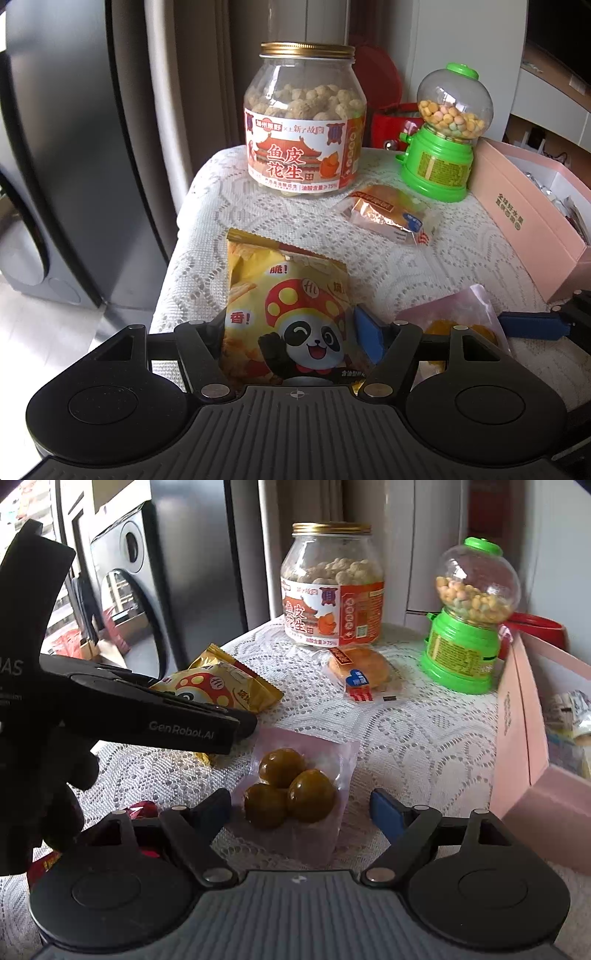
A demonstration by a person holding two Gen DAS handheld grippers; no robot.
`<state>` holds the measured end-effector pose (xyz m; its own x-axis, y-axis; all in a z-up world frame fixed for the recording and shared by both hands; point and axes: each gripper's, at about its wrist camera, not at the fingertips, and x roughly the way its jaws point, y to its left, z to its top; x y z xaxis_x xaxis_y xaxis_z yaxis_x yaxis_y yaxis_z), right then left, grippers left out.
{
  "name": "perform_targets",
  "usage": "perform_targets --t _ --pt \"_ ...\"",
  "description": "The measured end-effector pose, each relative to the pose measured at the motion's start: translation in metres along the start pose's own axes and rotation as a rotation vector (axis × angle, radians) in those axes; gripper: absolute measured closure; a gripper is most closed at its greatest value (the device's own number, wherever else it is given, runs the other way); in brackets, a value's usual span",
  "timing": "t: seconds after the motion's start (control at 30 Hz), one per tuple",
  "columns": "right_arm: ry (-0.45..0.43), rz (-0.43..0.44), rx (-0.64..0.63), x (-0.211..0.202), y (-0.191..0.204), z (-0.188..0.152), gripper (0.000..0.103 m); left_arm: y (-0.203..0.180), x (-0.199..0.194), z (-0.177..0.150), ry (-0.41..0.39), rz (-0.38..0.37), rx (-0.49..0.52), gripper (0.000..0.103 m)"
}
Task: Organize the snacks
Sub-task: 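Grasp the yellow panda chip bag with the left tool while the right tool grasps the round bun packet, then carry both snacks over the pink box and open both tools to drop them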
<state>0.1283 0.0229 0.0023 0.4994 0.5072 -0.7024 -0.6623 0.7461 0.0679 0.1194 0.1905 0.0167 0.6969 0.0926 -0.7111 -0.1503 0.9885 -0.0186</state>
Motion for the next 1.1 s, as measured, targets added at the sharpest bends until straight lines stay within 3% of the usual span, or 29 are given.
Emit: perform_targets --t 0.13,0.2,0.37,0.53,0.7,0.87,0.93,0.97,1.0,1.1 --pt "0.019 0.001 0.012 -0.004 0.000 -0.002 0.017 0.000 -0.003 -0.002 -0.008 0.003 -0.014 0.038" --pt "0.030 0.013 -0.001 -0.006 0.000 -0.003 0.013 0.002 -0.005 -0.002 -0.006 -0.005 -0.034 0.048" --pt "0.082 0.044 -0.147 -0.014 0.001 0.006 0.018 0.006 -0.017 -0.010 -0.003 -0.053 -0.091 0.052" --pt "-0.017 -0.013 -0.123 -0.024 -0.018 0.056 0.020 0.007 -0.027 -0.020 -0.011 -0.098 -0.135 0.053" --pt "0.087 -0.048 -0.067 0.036 -0.039 0.111 0.020 0.006 -0.027 -0.020 -0.011 -0.099 -0.144 0.052" --pt "0.171 -0.140 -0.095 0.099 -0.037 0.126 0.020 0.016 -0.027 -0.020 -0.011 -0.144 -0.203 0.052" --pt "0.175 -0.131 -0.076 0.104 -0.037 0.126 0.023 0.021 -0.026 -0.020 -0.010 -0.166 -0.224 0.052" --pt "0.189 -0.102 -0.068 0.102 -0.036 0.127 0.038 0.022 -0.027 -0.021 -0.012 -0.173 -0.229 0.052" --pt "0.199 -0.079 -0.058 0.097 -0.036 0.126 0.047 0.023 -0.027 -0.021 -0.016 -0.177 -0.236 0.052" --pt "0.174 -0.021 -0.054 0.065 -0.032 0.116 0.047 0.023 -0.028 -0.023 -0.022 -0.169 -0.264 0.053"
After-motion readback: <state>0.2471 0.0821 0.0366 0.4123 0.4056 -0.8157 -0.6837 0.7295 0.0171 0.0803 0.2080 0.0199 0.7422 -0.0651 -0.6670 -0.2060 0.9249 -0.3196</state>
